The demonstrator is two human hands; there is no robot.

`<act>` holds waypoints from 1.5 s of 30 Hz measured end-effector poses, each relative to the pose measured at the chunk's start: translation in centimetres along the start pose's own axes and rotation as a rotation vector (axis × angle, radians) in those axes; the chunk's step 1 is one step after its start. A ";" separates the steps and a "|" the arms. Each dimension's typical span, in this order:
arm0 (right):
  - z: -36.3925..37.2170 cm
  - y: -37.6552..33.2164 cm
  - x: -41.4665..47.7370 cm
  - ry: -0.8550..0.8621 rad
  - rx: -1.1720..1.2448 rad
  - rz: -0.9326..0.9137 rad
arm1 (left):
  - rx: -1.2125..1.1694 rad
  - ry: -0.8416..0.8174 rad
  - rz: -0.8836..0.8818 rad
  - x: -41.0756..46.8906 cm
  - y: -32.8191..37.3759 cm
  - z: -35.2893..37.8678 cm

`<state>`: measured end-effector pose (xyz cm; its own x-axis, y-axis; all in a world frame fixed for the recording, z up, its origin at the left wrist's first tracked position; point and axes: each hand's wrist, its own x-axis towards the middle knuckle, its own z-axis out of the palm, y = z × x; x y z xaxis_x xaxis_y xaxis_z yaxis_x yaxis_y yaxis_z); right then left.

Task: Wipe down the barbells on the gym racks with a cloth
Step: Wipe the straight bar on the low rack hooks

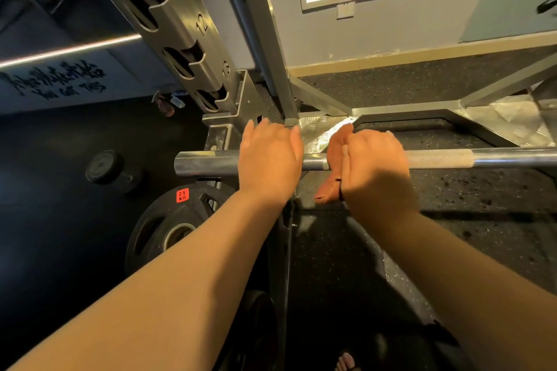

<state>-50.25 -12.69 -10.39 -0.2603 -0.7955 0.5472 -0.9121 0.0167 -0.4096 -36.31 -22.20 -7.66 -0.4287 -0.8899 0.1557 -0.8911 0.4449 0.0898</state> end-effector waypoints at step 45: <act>-0.3 -1.0 -1.2 -0.163 -0.111 0.151 | -0.092 0.094 -0.133 -0.3 1.5 1.0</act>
<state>-49.13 -11.59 -10.37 -0.3499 -0.8660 0.3573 -0.8983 0.2020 -0.3902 -37.62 -21.37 -8.57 -0.2883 -0.9301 0.2274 -0.9198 0.3351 0.2042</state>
